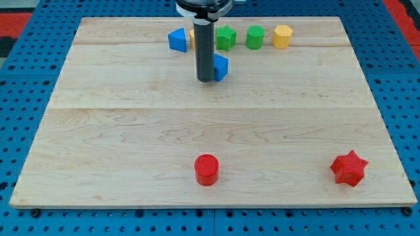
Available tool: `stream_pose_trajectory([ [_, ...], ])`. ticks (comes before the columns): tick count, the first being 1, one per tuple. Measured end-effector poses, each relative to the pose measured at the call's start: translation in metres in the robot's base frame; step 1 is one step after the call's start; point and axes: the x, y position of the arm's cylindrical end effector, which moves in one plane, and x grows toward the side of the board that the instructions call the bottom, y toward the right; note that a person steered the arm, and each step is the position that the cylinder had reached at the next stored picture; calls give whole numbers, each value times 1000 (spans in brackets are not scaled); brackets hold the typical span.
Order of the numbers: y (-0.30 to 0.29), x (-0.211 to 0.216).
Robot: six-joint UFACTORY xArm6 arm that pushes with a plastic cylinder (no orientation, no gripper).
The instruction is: Push the blue cube below the green star
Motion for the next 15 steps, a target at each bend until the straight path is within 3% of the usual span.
stream_pose_trajectory([
  [10, 41, -27],
  [12, 67, -4],
  [15, 83, -55],
])
